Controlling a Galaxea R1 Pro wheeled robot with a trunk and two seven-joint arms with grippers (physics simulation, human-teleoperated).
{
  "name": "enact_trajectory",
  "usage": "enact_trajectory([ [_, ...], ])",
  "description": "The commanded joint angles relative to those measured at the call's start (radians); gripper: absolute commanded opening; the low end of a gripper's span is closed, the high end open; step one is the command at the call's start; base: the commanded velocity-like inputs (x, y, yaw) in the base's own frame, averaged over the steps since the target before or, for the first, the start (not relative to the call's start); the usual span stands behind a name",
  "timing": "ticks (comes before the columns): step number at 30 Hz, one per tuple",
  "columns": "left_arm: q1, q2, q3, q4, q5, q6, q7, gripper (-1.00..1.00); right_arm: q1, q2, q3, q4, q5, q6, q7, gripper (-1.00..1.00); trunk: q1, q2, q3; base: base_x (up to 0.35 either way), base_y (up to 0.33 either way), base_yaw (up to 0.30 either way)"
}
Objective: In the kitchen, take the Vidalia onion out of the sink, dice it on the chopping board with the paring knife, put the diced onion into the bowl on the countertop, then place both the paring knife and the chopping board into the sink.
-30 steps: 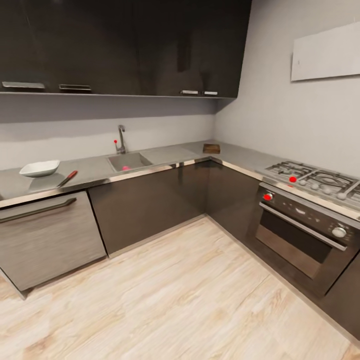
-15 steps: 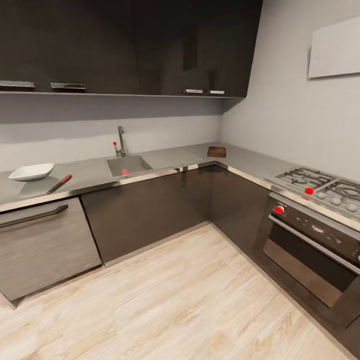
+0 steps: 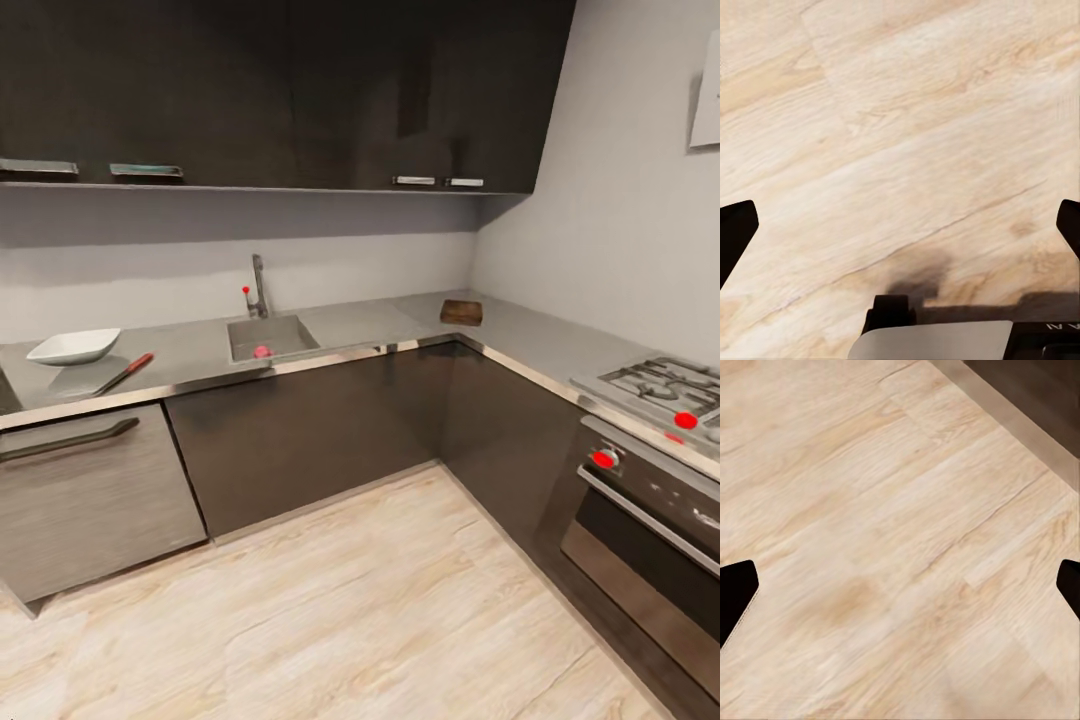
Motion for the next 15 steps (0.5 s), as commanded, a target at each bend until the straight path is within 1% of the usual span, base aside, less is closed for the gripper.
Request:
enact_trajectory([
  [1, 0.0, 0.0, 0.0, -0.001, 0.0, -0.002, 0.0, 1.0, 0.0, 0.001, -0.002, 0.001, -0.001, -0.003, 0.0, 1.0, 0.001, 0.0, -0.001, 0.289, -0.172, 0.257],
  [15, 0.0, -0.003, -0.001, 0.001, 0.0, -0.002, 0.0, 1.0, 0.0, 0.0, -0.003, 0.001, -0.001, -0.003, 0.0, 1.0, 0.001, 0.0, -0.001, 0.271, -0.183, 0.279],
])
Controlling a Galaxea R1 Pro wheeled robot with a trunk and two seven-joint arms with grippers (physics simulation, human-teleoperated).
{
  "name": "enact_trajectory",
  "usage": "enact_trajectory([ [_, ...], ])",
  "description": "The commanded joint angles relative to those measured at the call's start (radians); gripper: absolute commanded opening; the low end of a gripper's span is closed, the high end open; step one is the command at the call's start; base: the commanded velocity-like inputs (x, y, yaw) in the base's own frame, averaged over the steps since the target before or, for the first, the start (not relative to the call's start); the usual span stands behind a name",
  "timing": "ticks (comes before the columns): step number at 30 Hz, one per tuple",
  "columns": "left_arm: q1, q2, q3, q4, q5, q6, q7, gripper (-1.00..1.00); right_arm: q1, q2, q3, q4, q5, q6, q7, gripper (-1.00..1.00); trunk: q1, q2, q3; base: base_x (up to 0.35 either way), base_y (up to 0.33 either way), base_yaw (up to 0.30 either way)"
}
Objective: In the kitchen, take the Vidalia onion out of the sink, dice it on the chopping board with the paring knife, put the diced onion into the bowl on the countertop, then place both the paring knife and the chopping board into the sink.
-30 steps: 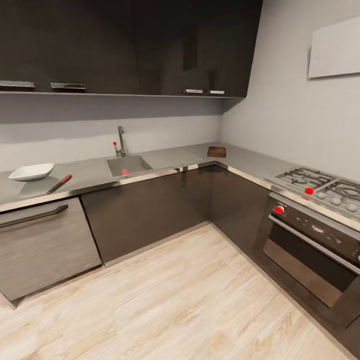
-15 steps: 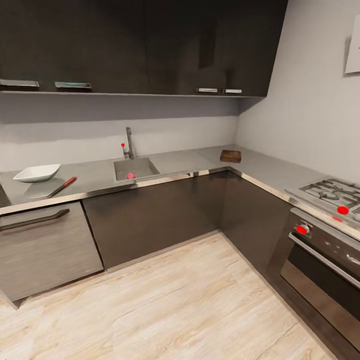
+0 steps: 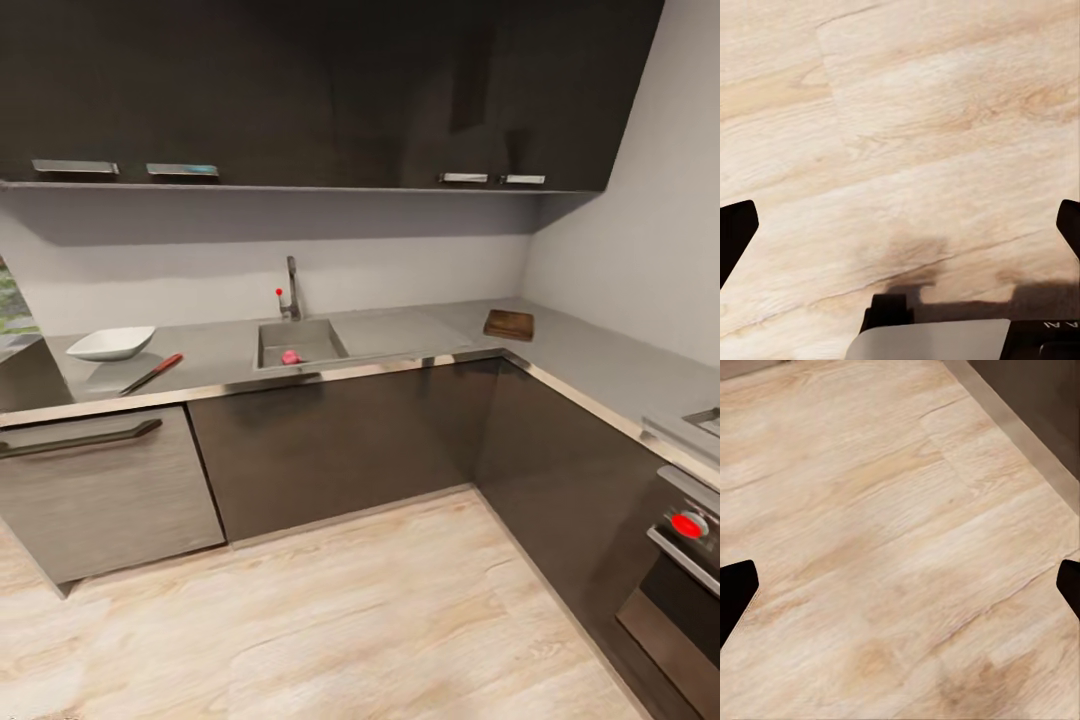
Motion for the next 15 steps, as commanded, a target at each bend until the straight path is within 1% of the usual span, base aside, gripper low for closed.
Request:
enact_trajectory([
  [1, 0.0, 0.0, 0.0, -0.001, 0.0, -0.002, 0.0, 1.0, 0.0, 0.001, -0.003, 0.001, -0.001, -0.003, 0.0, 1.0, 0.0, 0.0, -0.001, 0.257, -0.186, 0.285],
  [15, 0.0, 0.0, 0.0, -0.003, 0.0, -0.002, 0.0, 1.0, 0.0, 0.001, -0.002, 0.001, -0.001, -0.003, 0.0, 1.0, 0.0, 0.0, -0.001, 0.247, -0.186, 0.285],
])
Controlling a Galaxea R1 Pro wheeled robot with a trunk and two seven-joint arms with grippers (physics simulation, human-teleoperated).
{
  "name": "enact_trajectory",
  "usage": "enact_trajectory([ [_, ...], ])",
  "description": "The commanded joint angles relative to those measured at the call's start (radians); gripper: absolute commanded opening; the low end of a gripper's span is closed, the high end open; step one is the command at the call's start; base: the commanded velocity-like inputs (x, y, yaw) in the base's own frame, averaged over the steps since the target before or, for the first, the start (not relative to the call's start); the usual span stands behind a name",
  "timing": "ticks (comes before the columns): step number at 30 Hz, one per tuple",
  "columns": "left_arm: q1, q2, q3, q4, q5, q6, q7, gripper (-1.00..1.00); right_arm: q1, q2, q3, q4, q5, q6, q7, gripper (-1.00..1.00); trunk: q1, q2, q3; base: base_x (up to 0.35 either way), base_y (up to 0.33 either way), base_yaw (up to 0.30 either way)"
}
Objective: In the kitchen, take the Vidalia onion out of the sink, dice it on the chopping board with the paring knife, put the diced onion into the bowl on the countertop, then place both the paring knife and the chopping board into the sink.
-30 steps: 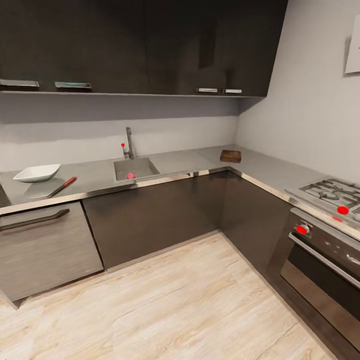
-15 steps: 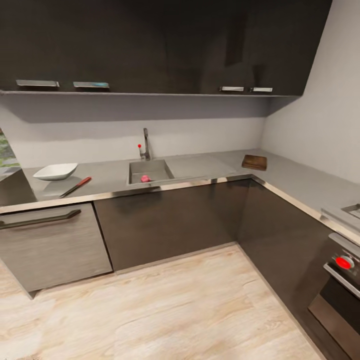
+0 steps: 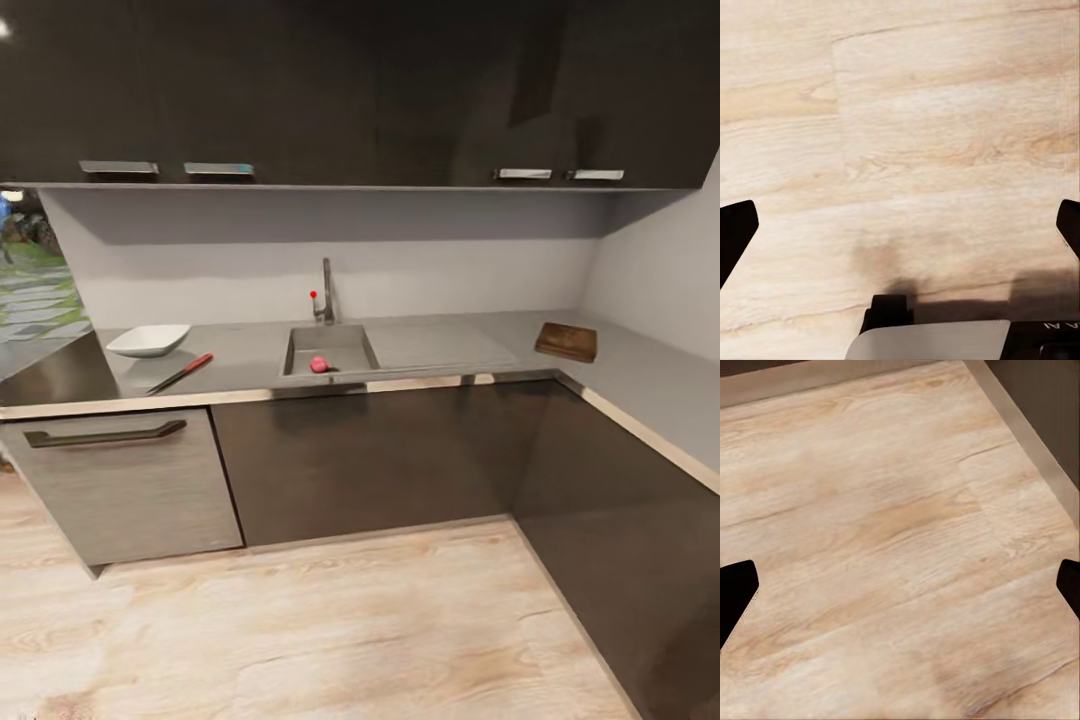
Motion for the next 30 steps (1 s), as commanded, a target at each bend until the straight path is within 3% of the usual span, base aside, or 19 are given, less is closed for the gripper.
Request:
enact_trajectory([
  [1, 0.0, 0.0, 0.0, -0.001, 0.0, -0.002, 0.0, 1.0, 0.0, 0.001, -0.002, 0.001, -0.001, -0.003, 0.0, 1.0, 0.0, 0.0, -0.001, 0.245, -0.186, 0.285],
  [11, 0.0, 0.0, 0.0, 0.0, 0.0, -0.002, 0.0, 1.0, 0.0, 0.001, -0.002, 0.001, -0.001, -0.004, 0.0, 1.0, 0.0, 0.0, -0.001, 0.245, -0.186, 0.279],
  [24, 0.0, 0.0, 0.0, -0.002, 0.0, -0.002, 0.0, 1.0, 0.0, 0.001, -0.003, 0.001, -0.001, -0.004, 0.0, 1.0, 0.0, 0.0, -0.001, 0.24, -0.184, 0.015],
  [30, 0.0, 0.001, 0.0, -0.004, 0.0, -0.002, 0.0, 1.0, 0.0, 0.0, -0.003, 0.001, -0.001, -0.004, 0.001, 1.0, 0.0, 0.0, -0.001, 0.06, -0.043, 0.0],
])
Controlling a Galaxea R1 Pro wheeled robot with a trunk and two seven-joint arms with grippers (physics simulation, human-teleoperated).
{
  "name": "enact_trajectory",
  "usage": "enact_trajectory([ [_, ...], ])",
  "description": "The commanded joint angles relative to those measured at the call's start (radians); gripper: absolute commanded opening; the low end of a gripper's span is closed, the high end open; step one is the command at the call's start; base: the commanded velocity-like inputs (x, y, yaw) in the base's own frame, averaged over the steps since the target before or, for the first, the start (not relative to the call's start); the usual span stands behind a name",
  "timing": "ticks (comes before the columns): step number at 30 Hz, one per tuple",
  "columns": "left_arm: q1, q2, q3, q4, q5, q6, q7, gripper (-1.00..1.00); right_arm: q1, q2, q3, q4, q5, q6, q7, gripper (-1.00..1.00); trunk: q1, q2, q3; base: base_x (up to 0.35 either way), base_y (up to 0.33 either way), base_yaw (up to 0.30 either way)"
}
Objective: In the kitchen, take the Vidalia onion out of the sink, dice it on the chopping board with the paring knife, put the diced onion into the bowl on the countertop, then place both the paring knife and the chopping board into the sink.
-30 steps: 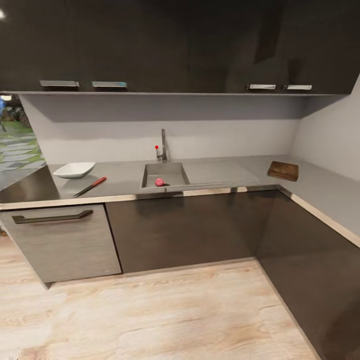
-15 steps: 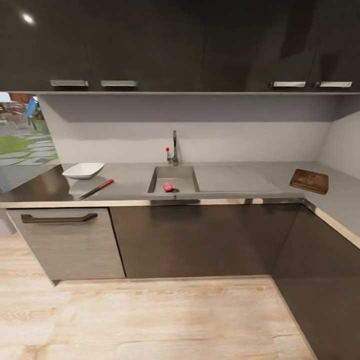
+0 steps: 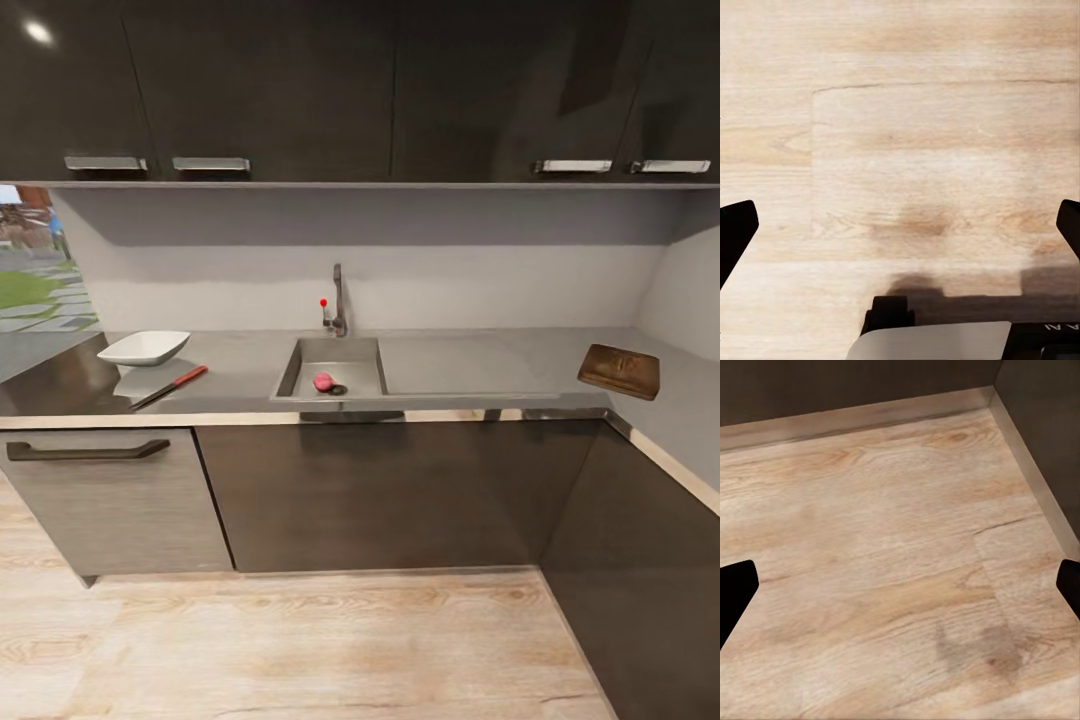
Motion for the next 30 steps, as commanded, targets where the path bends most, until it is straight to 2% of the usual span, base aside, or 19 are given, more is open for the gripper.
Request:
enact_trajectory([
  [1, 0.0, 0.0, 0.0, -0.001, 0.0, -0.002, 0.0, 1.0, 0.0, 0.001, -0.002, 0.0, -0.001, -0.003, 0.001, 1.0, 0.0, 0.0, -0.001, 0.007, -0.005, 0.0],
  [21, 0.0, 0.0, 0.0, -0.004, 0.0, -0.002, 0.0, 1.0, 0.0, -0.003, -0.007, 0.006, -0.001, -0.002, 0.001, 1.0, 0.0, 0.0, -0.001, 0.001, 0.0, 0.0],
  [30, 0.0, 0.0, 0.002, -0.017, 0.001, -0.002, 0.0, 1.0, 0.0, -0.003, -0.007, 0.008, -0.001, -0.002, 0.001, 1.0, -0.034, 0.063, 0.027, 0.0, 0.0, 0.0],
])
